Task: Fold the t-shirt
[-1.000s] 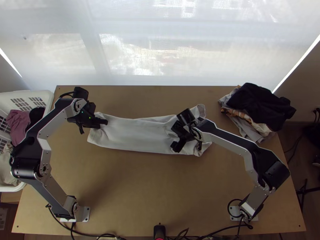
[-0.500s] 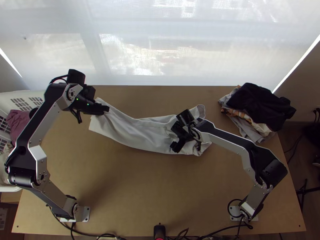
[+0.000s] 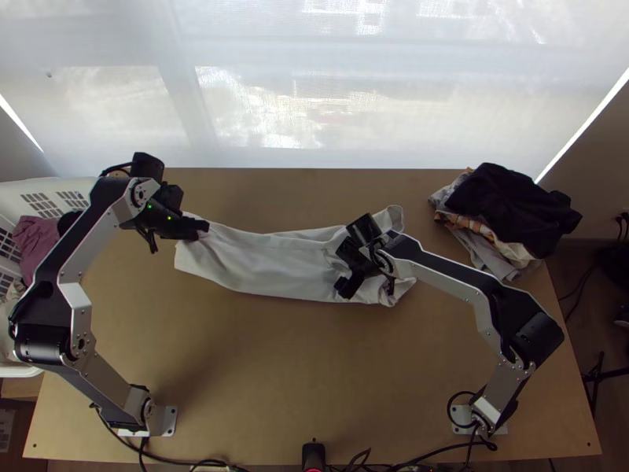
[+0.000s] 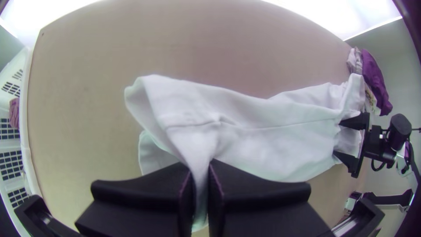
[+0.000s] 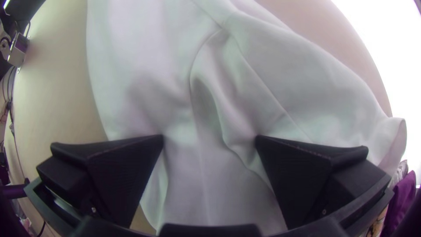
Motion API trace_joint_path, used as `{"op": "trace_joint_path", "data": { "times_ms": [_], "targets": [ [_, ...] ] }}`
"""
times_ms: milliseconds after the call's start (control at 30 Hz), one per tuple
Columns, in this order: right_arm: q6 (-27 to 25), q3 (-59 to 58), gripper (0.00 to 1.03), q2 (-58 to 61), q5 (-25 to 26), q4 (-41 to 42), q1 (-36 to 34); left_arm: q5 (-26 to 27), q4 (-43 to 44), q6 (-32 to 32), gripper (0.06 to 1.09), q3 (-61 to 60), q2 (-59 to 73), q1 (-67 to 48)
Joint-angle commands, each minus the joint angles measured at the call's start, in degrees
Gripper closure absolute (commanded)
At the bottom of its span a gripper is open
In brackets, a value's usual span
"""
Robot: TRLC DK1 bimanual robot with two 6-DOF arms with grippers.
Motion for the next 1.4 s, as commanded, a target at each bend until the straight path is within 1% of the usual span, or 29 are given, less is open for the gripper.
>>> {"op": "trace_joint_path", "data": {
  "times_ms": [0,33,67,133,167,200,300,367,400,833,1033,1200,1367],
  "targets": [
    [0.1,0.4,0.05,-0.2,0.0,0.0,0.2,-2.1,3.2,0.9,1.04,-6.7,1.8,5.4],
    [0.1,0.5,0.05,-0.2,0.0,0.0,0.2,-2.9,4.1,0.8,0.96,-7.5,1.8,5.7],
    [0.1,0.6,0.05,-0.2,0.0,0.0,0.2,-3.9,4.5,0.7,0.84,-8.0,1.9,5.9],
    [0.1,1.1,0.05,-0.2,0.0,0.0,0.2,-6.6,5.4,0.7,0.49,-9.0,2.1,5.7],
    [0.1,1.2,0.05,-0.2,0.0,0.0,0.2,-8.3,5.8,0.8,0.4,-9.3,2.1,5.4],
    [0.1,1.4,0.05,-0.2,0.0,0.0,0.3,-9.2,6.1,0.7,0.38,-9.6,2.2,5.3],
    [0.1,1.9,0.05,-0.1,0.0,0.0,0.5,-9.7,6.9,0.3,0.38,-10.1,2.8,5.3],
    [0.1,2.1,0.05,-0.1,0.0,-0.1,0.5,-9.9,6.9,0.2,0.33,-10.4,3.5,5.3],
    [0.1,2.1,0.05,-0.1,0.0,-0.2,0.5,-9.9,6.9,0.2,0.32,-10.6,3.8,5.3],
    [0.1,2.6,0.05,-0.3,0.0,-0.8,0.5,-9.0,7.1,-0.9,0.32,-10.3,7.0,2.6],
    [0.1,2.4,0.05,-0.5,0.0,-1.1,0.4,-6.7,6.8,-2.0,0.33,-10.3,8.1,0.7],
    [0.1,2.2,0.05,-0.8,0.0,-1.2,0.4,-2.9,6.6,-3.3,0.55,-10.5,9.2,0.2],
    [0.0,2.2,0.05,-0.9,0.1,-1.4,0.3,-1.6,6.3,-3.6,0.79,-9.9,8.9,-0.1]
  ]
}}
